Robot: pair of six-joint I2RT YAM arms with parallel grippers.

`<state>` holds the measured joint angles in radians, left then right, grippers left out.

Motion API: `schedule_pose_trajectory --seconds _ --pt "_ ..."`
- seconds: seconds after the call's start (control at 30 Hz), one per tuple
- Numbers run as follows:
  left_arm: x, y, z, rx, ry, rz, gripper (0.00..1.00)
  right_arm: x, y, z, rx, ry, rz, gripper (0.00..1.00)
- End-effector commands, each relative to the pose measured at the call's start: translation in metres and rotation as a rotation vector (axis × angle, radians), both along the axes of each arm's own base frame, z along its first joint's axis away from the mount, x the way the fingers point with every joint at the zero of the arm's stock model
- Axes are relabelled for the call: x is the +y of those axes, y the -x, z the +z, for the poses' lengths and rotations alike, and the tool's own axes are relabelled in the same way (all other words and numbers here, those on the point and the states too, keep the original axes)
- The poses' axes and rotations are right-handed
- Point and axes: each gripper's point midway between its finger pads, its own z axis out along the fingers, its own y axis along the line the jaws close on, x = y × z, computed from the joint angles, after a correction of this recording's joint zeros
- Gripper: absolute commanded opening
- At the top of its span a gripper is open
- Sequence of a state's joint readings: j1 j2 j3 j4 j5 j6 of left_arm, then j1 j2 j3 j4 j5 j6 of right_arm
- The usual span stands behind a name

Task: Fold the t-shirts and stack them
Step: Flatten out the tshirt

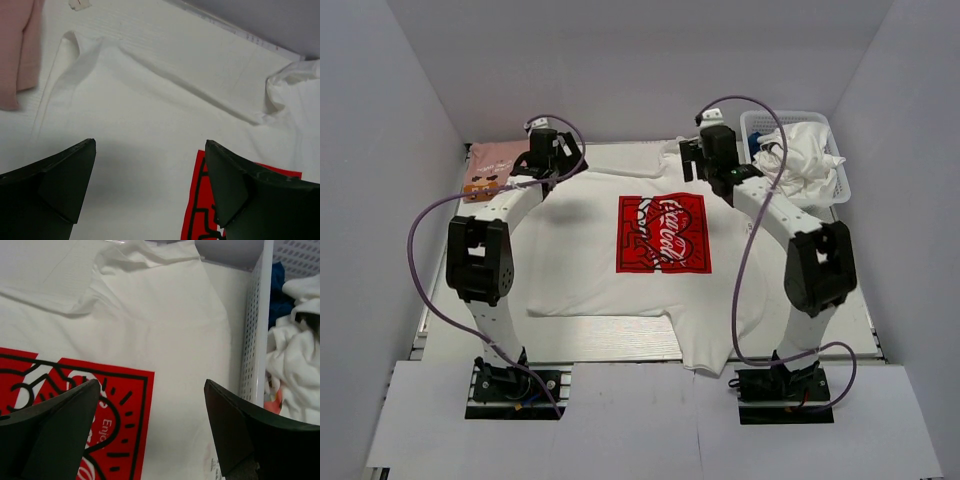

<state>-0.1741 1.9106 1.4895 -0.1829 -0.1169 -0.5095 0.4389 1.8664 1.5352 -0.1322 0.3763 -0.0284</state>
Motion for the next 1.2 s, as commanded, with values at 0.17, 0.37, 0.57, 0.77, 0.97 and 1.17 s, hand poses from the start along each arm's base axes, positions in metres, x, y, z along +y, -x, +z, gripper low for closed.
schedule_pose_trajectory --seconds 0.17,0.37,0.57,0.77,0.97,1.17 --pt "-0.006 0.056 -0.037 0.114 0.023 -0.074 1.00 -0.022 0.065 -0.076 0.190 -0.130 -0.128 0.90" --pt "0.001 0.069 -0.067 0.169 0.004 -0.043 1.00 -0.030 0.067 -0.117 0.286 -0.096 -0.155 0.90" --pt "0.011 0.056 -0.113 0.308 -0.025 0.024 1.00 -0.028 0.046 -0.148 0.373 -0.128 -0.161 0.90" --pt "0.042 0.043 -0.138 0.406 -0.131 0.172 1.00 -0.013 0.020 -0.170 0.460 -0.153 -0.086 0.90" --pt "0.078 0.021 -0.131 0.427 -0.185 0.326 1.00 0.052 0.034 -0.151 0.494 -0.307 0.193 0.90" --pt "0.120 0.030 -0.126 0.468 -0.192 0.453 1.00 0.088 0.079 -0.154 0.499 -0.348 0.292 0.90"
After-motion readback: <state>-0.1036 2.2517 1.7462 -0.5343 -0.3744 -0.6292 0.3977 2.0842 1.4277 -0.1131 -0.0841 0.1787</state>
